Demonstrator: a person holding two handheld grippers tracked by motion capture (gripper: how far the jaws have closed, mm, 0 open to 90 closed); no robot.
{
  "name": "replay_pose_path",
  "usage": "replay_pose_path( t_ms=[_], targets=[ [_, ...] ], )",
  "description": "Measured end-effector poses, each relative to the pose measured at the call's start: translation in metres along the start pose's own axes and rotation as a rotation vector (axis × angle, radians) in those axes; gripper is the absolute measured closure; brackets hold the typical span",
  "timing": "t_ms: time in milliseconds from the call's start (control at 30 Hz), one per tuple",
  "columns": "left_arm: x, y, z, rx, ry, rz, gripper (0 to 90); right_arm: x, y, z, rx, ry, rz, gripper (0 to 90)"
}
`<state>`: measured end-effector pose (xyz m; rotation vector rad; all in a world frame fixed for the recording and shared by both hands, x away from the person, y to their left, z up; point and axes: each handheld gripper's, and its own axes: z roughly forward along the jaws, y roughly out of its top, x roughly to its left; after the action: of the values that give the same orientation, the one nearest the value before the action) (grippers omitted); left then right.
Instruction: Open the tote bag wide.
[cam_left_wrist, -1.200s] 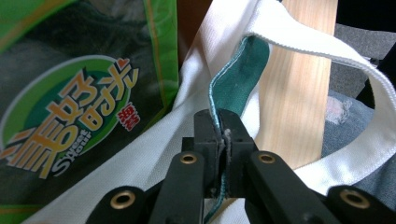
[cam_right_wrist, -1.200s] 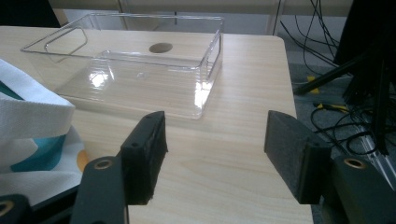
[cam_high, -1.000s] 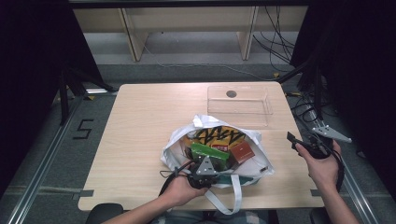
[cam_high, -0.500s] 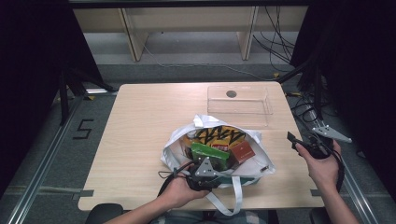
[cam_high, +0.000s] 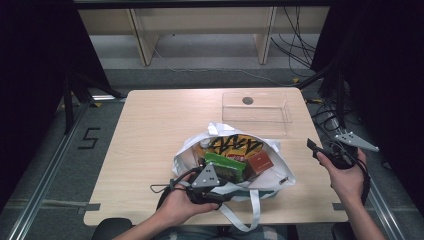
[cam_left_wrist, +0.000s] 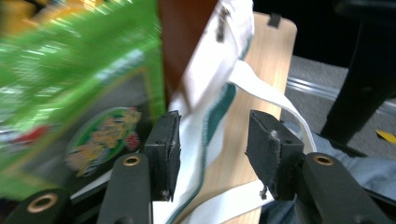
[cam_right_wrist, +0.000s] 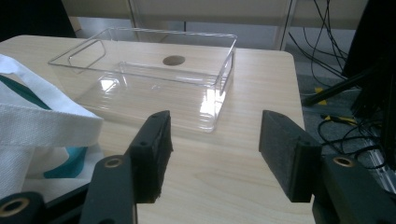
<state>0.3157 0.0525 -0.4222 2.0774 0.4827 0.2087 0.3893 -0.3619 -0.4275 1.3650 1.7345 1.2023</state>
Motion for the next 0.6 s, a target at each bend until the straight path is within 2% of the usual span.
replay_pose_path(
  t_ms=[133,167,200,233,267,300,367,400,467,500,533,567,600],
  targets=[
    [0.007,0.002,-0.024,-0.043,0.054,-0.025,53.2,0.002,-0.001,0.001,0.017,-0.015,0.0,44.6],
    [0.009,0.002,-0.03,-0.058,0.061,-0.022,53.2,0.004,-0.001,0.001,0.013,-0.011,0.018,44.5],
    [0.011,0.002,-0.035,-0.074,0.073,-0.025,53.2,0.004,-0.001,0.001,0.021,0.007,0.019,44.6],
    [0.011,0.002,-0.04,-0.084,0.08,-0.037,53.1,0.005,-0.001,0.001,0.029,-0.002,0.014,44.5],
    [0.013,0.003,-0.045,-0.093,0.095,-0.029,53.1,0.006,-0.001,0.001,0.029,-0.002,0.019,44.5],
    [0.014,0.004,-0.05,-0.108,0.104,-0.029,53.1,0.005,0.0,0.001,0.029,0.001,-0.009,44.5],
    [0.016,0.005,-0.059,-0.13,0.128,-0.027,53.1,0.008,0.0,0.001,0.014,-0.001,0.017,44.5],
    [0.018,0.006,-0.063,-0.144,0.14,-0.027,53.1,0.007,0.001,0.001,0.008,0.0,-0.002,44.6],
    [0.021,0.009,-0.07,-0.168,0.167,-0.024,53.1,0.009,0.004,-0.002,0.017,0.008,0.003,45.5],
    [0.023,0.01,-0.073,-0.19,0.176,-0.028,53.1,0.009,0.006,-0.002,0.008,0.012,-0.013,46.4],
    [0.025,0.011,-0.076,-0.2,0.188,-0.028,53.2,0.012,0.007,-0.004,0.011,0.012,0.006,47.6],
    [0.027,0.012,-0.078,-0.21,0.201,-0.027,53.2,0.011,0.008,-0.003,-0.008,0.019,-0.021,48.1],
    [0.03,0.013,-0.081,-0.217,0.216,-0.024,53.2,0.012,0.01,-0.004,0.001,0.035,-0.026,48.7]
  ],
)
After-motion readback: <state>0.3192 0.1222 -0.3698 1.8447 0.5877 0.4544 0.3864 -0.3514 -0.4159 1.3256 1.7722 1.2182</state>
